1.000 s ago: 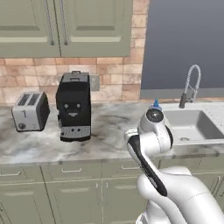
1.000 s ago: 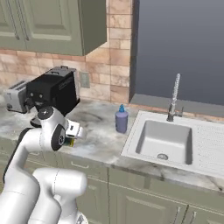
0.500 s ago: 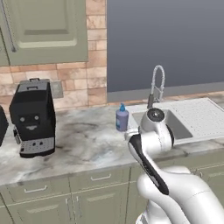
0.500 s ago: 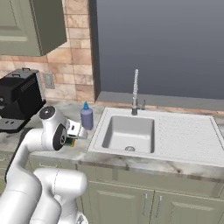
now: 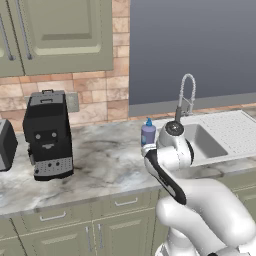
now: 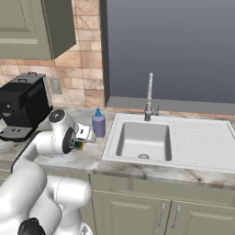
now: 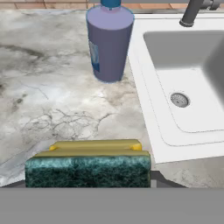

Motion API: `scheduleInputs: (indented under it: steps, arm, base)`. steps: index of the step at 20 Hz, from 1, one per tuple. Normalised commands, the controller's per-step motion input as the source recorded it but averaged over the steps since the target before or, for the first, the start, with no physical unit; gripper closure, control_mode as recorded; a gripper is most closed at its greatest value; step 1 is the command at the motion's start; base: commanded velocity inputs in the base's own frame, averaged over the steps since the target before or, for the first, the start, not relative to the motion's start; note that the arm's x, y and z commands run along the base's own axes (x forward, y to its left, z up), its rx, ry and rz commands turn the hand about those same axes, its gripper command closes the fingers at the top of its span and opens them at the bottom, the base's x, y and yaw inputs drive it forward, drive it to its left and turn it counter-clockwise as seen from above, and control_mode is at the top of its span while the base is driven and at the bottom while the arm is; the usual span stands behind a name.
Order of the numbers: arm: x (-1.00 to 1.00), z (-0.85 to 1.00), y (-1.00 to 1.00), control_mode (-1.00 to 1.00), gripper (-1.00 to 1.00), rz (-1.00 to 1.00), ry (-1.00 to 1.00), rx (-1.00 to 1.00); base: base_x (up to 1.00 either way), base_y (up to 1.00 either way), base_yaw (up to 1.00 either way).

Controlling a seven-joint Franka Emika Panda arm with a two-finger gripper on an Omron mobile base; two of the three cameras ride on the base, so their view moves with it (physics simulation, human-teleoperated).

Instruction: Restock the sink supplies by placing the sponge and soap dispenser on the counter and next to the sink. Make sure the soap dispenser is upright.

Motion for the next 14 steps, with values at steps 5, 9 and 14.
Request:
scheduleInputs:
  steps: [5,9,14]
  arm:
    - [0.32,-0.43,-0.38,-1.00,1.00,0.01,0.13,0.01]
    - [0.05,-0.45,-0.17,-1.00,1.00,0.01,0.09,0.00]
    - [0.06,-0.37,0.02,-1.00,1.00,0.00,0.07,0.00]
  base:
    - [0.00,0.00,0.00]
    - [0.00,0.00,0.00]
    - [0.00,0.00,0.00]
